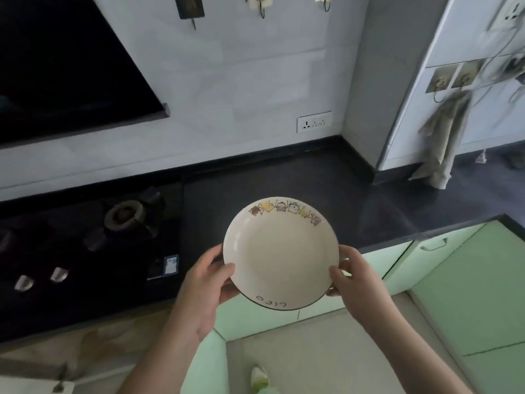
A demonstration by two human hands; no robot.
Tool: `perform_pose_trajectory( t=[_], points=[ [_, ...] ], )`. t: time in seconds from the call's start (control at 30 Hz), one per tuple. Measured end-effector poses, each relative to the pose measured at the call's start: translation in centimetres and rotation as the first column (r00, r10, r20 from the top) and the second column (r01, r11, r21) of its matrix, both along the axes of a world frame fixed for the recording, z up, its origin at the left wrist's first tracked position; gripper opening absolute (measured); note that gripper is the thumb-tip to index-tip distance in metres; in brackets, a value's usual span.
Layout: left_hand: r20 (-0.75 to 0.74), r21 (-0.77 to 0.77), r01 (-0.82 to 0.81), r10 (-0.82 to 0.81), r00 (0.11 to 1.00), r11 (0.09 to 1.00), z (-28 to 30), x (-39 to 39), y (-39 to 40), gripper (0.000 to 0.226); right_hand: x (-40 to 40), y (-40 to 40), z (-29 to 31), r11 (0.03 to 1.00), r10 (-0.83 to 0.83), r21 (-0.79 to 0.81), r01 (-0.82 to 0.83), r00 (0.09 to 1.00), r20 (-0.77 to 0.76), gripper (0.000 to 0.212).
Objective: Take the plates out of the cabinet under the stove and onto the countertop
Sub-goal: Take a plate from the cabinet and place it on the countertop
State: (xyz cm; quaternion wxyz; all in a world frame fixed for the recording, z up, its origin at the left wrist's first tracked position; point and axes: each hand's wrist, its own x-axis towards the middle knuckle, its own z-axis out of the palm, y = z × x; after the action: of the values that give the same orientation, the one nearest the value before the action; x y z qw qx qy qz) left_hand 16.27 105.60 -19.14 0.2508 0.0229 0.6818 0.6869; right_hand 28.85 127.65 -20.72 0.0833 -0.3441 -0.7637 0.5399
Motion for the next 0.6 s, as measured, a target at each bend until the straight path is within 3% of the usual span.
perform_pose_trajectory(
  t=[0.17, 0.6],
  points=[
    [0.047, 0.029, -0.043, 0.041, 0.998, 0.999, -1.5, -6.5, 0.0, 0.039, -7.3, 0.3, -0.8, 0.996, 0.037, 0.074, -0.042, 0.997, 0.074, 0.032],
    [0.139, -0.086, -0.134, 0.145, 0.98, 0.987, -6.5, -19.5, 0.6, 0.035, -21.0, 1.4, -6.7, 0.996, 0.089, 0.013, -0.09, 0.991, 0.103, 0.04]
  ],
)
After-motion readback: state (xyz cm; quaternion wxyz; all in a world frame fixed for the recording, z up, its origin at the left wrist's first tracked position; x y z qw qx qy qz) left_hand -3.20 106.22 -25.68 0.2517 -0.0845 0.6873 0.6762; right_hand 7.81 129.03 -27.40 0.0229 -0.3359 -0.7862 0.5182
